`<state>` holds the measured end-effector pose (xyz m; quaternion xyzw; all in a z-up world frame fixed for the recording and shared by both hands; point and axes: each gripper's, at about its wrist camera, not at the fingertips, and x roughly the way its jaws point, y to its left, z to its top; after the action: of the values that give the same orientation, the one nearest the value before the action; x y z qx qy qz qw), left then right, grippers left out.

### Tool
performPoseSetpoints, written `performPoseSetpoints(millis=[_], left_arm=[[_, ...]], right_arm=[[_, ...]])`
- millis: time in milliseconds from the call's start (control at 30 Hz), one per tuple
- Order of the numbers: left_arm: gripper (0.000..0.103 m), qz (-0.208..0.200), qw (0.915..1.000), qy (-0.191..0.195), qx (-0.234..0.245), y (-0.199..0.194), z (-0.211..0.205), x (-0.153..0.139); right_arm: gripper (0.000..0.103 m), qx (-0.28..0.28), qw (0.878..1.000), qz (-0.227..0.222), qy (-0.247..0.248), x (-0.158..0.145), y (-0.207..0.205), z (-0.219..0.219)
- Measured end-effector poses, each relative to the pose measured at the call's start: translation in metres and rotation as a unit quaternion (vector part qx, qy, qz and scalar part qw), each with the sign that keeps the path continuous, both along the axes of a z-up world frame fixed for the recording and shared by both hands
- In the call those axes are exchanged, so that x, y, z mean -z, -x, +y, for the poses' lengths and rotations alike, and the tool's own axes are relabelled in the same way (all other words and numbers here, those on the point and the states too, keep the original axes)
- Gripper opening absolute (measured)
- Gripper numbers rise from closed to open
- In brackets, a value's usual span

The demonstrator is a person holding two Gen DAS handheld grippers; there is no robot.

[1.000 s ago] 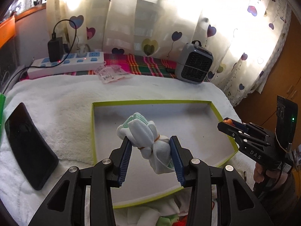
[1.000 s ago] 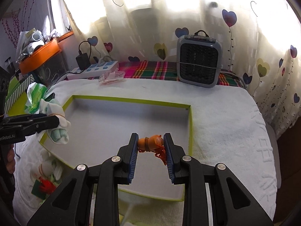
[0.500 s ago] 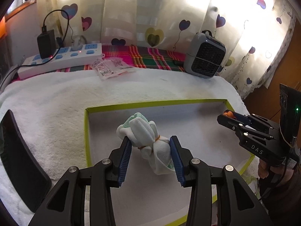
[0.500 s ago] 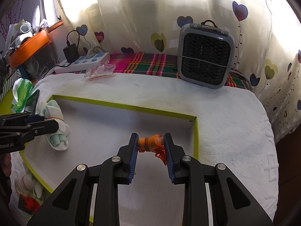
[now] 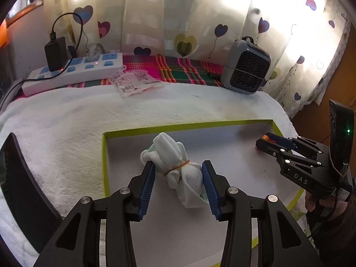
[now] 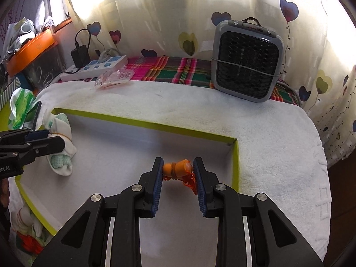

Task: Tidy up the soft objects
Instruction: 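Carry both items into the green box lid and open both grippers, then withdraw both grippers from the box toward the remaining bundles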

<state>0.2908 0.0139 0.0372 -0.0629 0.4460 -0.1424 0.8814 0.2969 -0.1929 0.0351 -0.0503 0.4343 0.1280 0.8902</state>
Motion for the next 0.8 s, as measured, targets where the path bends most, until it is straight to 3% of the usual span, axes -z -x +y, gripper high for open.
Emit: performPoseSetpoints(millis=[100,167,267,800], left_arm=[[0.045,0.0,1.0,0.0,-0.006,0.0,0.003,-0.001],[0.047,-0.001,1.0,-0.002,-0.009,0.0,0.004,-0.001],[0.049,-0.001,0.9999,-0.006,-0.012,0.003,0.005,-0.001],[0.051,-0.027,0.9986,-0.008,-0.045,0.024,0.019,-0.023]], right_arm=[[0.029,0.002,1.0,-0.001,-0.002,0.0,0.0,-0.001],[0.038,0.003,1.0,-0.002,-0.004,0.0,0.0,-0.002],[0.042,0.004,1.0,-0.006,-0.007,-0.001,0.001,-0.003],[0.051,0.006,0.999,-0.024,-0.024,-0.015,0.015,-0.006]])
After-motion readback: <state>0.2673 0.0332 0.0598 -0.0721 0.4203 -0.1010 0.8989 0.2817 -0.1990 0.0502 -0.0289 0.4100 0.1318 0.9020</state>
